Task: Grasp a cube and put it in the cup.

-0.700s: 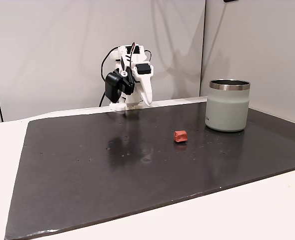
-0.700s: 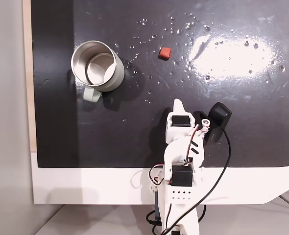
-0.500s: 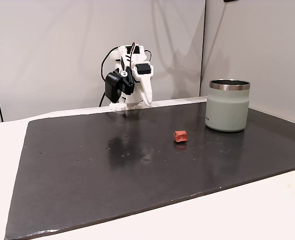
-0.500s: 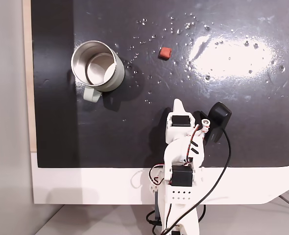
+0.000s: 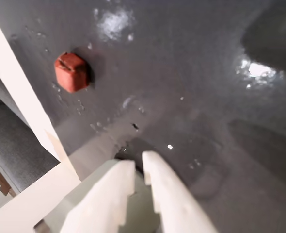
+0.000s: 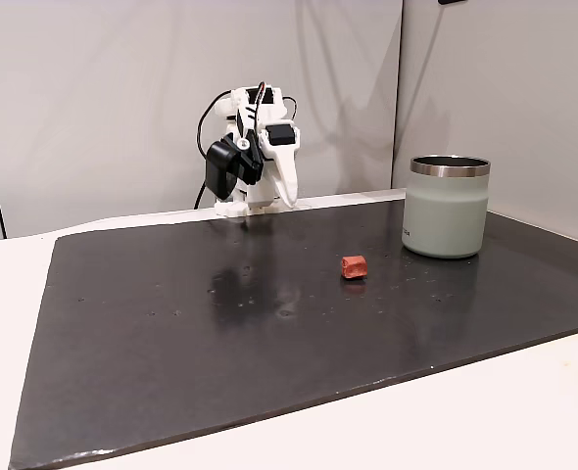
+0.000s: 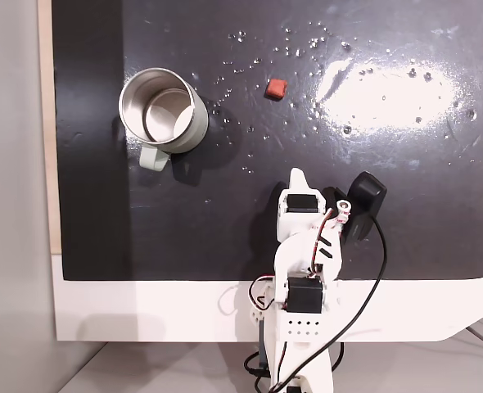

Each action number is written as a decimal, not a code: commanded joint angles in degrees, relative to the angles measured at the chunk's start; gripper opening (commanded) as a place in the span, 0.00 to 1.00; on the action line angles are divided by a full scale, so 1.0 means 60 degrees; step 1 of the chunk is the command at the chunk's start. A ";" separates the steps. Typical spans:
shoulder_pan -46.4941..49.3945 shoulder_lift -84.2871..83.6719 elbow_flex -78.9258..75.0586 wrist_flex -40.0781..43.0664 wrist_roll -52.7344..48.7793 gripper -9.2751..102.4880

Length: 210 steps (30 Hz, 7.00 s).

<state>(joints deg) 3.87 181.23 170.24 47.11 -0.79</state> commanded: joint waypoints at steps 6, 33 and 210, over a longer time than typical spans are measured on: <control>-0.0674 -0.0747 -0.2666 0.0469 -0.0513 0.08; -0.2168 -1.2554 -1.3857 0.3940 0.1992 0.08; -0.5508 -1.7256 -2.2148 0.7295 0.1040 0.09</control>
<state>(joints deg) -28.56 77.17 40.96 92.72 5.98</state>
